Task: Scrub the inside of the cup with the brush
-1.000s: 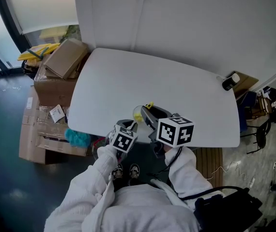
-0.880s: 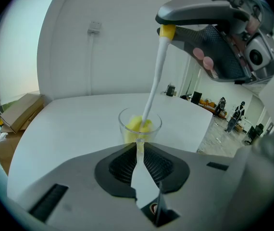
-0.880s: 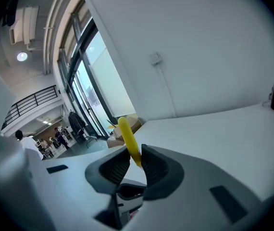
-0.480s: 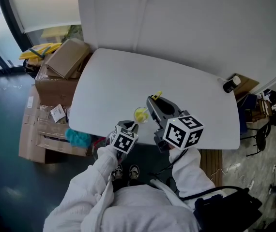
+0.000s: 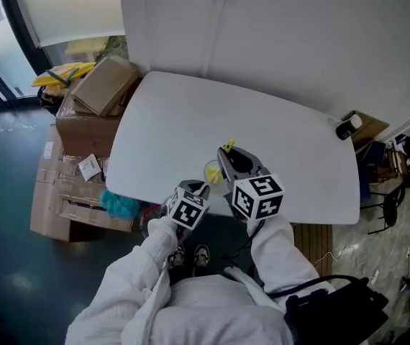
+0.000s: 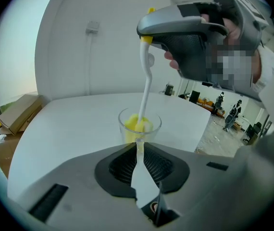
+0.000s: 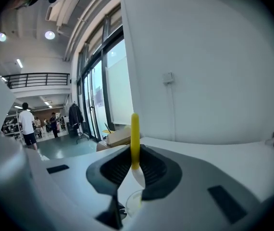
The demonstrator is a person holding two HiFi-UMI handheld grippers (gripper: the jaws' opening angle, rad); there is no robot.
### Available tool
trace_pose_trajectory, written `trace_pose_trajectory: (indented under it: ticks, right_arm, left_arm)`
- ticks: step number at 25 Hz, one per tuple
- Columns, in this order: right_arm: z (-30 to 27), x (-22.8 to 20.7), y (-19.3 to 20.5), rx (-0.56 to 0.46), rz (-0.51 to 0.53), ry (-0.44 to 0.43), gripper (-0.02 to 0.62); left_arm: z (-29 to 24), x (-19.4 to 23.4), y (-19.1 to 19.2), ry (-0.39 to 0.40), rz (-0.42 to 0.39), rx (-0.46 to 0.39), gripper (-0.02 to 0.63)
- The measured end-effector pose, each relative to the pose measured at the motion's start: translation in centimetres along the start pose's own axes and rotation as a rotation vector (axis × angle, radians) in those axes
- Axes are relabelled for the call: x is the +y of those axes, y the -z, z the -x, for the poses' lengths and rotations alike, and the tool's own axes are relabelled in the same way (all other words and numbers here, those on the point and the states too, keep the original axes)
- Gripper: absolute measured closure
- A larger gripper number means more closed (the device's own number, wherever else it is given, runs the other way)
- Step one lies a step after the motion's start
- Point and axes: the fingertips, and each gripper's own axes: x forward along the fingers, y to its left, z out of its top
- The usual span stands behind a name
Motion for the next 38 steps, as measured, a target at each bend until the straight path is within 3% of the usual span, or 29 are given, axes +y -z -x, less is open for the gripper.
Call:
trace_pose_trajectory:
  ticks: [6, 9, 16, 20, 27, 32, 38]
  right_arm:
    - [1.8, -0.1, -3.7, -0.015, 0.014, 0.003, 0.489]
    - [2.5, 0.0, -4.5, 0.024, 0.048, -0.001, 0.489]
    - [1.6, -0.9, 0.7, 0.196, 0.075, 0.036, 0.477]
    - [1.6, -1.2, 1.0, 0.194, 0.085, 0.050, 0.471]
    - [2.7, 0.7, -1.5, 0.159, 0.045, -0.016, 0.482]
    - [2.8, 2.3, -3.5, 0.127, -0.101, -0.137, 0.489]
    - [1.7, 1.9, 0.5, 0.198, -0.227, -0.154, 0.480]
  left_arm:
    - [0.1, 0.0, 0.1, 0.006, -0.005, 0.001, 0.560]
    - [0.2, 0.0, 0.2, 0.005, -0.007, -0.002, 0.560]
    - [0.1, 0.1, 0.2, 0.002, -0.007, -0.001, 0.560]
    - [0.1, 0.1, 0.0, -0.003, -0.007, -0.001, 0.560]
    - [0.1, -0.1, 0.3, -0.006, -0.009, 0.005, 0.560]
    - [0.1, 0.2, 0.2, -0.009, -0.003, 0.000, 0.560]
    - [0.0, 0.0, 0.2, -0.008, -0.004, 0.007, 0.560]
